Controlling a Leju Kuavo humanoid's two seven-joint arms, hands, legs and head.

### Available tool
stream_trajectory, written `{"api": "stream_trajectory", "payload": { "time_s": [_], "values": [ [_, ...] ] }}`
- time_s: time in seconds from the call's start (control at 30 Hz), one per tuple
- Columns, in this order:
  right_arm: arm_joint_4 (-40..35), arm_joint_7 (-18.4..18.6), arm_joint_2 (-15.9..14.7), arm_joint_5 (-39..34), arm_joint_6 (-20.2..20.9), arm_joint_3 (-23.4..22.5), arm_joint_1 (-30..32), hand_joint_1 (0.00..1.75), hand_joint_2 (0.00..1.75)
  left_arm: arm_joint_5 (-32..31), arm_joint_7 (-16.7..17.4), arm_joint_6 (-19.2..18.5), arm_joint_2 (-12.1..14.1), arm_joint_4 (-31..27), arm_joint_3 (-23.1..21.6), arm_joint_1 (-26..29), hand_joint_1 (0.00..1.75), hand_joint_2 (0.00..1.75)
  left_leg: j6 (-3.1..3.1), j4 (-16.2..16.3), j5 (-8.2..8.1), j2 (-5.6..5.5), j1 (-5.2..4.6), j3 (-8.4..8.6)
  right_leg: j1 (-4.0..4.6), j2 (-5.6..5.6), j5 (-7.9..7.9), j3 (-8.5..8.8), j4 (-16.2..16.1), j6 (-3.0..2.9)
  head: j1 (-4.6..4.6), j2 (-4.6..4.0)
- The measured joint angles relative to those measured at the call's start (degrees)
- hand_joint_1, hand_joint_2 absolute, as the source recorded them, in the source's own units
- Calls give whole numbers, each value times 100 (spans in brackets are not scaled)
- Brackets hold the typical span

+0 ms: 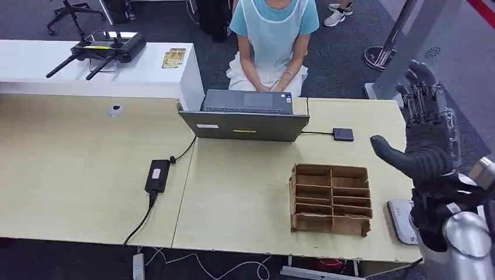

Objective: Pass the card to the sensor for recognition and then transmit it.

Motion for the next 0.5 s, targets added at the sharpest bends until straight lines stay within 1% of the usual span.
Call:
{"api": "stream_trajectory", "payload": {
  "time_s": [0.1,0.17,0.23,0.27,0.3,0.4,0.5],
  "values": [
    [-64,9,-7,35,-6,-64,85,0,175,9,-9,4,-9,0,0,0,0,0,0,0,1,0,0,3,0,0,0,1,0,0,2,0],
    [-179,-26,-7,280,-72,-140,332,0,175,65,-76,20,-15,7,11,1,0,0,0,0,1,-6,1,7,1,-10,-1,8,-2,0,2,2],
    [-311,-208,-9,773,-199,-228,753,0,175,92,-125,18,-26,9,28,12,0,0,0,0,0,-16,0,4,1,-18,-6,10,-2,2,-2,2],
    [-387,-309,-9,1164,-315,-287,1053,0,175,105,-138,17,-28,11,39,24,0,0,3,0,-4,-18,0,2,1,-19,-10,11,-2,1,4,0],
    [-424,-337,-7,1402,-409,-315,1238,0,175,109,-138,17,-28,24,42,35,0,0,4,0,-7,-17,0,2,1,-17,-11,10,-2,0,0,2],
    [-551,-321,44,2099,-934,-354,1842,0,175,131,-136,20,-31,96,42,38,0,0,3,-1,-12,-10,0,2,1,-11,-18,7,-2,0,2,2],
    [-708,-162,194,2759,-1636,-339,2358,0,175,188,-122,13,-33,164,42,46,0,0,3,-2,-20,-11,0,2,1,-13,-26,8,-1,2,0,0]
  ]
}}
